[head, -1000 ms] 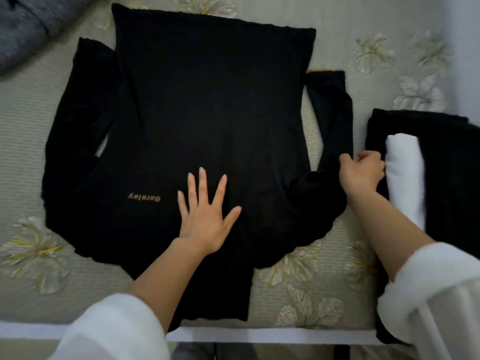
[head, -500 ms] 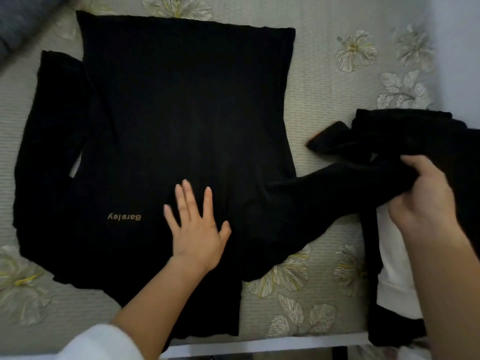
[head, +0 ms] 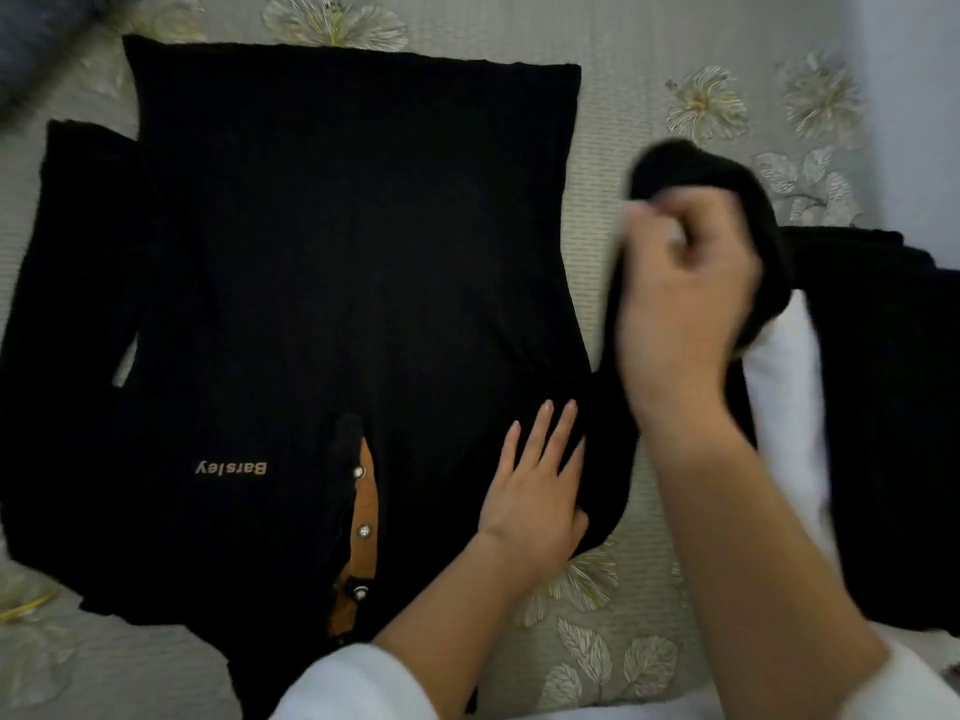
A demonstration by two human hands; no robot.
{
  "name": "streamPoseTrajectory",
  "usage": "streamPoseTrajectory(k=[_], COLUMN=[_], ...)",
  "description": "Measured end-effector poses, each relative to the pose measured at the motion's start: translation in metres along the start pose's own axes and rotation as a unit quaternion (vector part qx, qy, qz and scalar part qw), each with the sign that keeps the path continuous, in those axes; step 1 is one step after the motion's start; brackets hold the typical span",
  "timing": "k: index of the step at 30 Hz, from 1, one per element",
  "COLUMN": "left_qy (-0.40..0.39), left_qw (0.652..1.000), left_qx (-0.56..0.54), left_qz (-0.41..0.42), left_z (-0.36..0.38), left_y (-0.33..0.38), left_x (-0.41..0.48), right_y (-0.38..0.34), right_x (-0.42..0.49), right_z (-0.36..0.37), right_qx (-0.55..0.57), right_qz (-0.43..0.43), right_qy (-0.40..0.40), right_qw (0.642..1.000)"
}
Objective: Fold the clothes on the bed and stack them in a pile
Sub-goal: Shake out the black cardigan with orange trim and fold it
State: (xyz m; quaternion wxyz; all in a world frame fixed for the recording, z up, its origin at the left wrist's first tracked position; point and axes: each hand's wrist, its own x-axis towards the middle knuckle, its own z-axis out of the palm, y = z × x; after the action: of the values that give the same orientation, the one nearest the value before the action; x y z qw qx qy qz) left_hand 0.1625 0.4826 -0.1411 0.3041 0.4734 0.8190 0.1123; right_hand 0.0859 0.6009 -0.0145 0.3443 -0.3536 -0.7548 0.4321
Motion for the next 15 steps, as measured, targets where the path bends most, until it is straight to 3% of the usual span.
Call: streamPoseTrajectory(k=[1,3,5,6,8,11,13,15], left_qy=[-0.008,-0.021,-0.023,-0.02,-0.002,0.07,0.19,0.31], left_qw=[1.0,0.999,0.998,0.998,0.997,0.988,0.969,0.924], left_qx=[0.018,0.042,0.055,0.058,0.047,-0.056,-0.143,-0.214], left_qz=[0.012,0.022,0.025,0.028,0.061,0.125,0.072,-0.068], left_z=[-0.001,-0.003,-0.003,-0.003,-0.004,-0.02,-0.038,-0.06], left_y=[-0.003,-0.006,-0.007,-0.009,-0.016,-0.043,-0.071,-0.105], left_x=[-0.004,-0.012,-0.022,-0.027,-0.041,-0.062,-0.067,-0.057], right_y=[-0.002,0.007,0.026,0.037,0.058,0.081,0.093,0.101], right_x=[-0.006,-0.018,-0.028,-0.031,-0.036,-0.04,-0.046,-0.052], right_z=[0.016,0.039,0.048,0.048,0.038,0.024,0.019,0.018], right_qx=[-0.041,-0.109,-0.195,-0.231,-0.257,-0.274,-0.304,-0.324], right_qz=[-0.056,-0.123,-0.136,-0.128,-0.088,-0.05,-0.059,-0.061], right_qy=[-0.118,-0.345,-0.487,-0.521,-0.515,-0.409,-0.386,-0.393], right_qw=[0.991,0.924,0.84,0.811,0.813,0.869,0.869,0.858])
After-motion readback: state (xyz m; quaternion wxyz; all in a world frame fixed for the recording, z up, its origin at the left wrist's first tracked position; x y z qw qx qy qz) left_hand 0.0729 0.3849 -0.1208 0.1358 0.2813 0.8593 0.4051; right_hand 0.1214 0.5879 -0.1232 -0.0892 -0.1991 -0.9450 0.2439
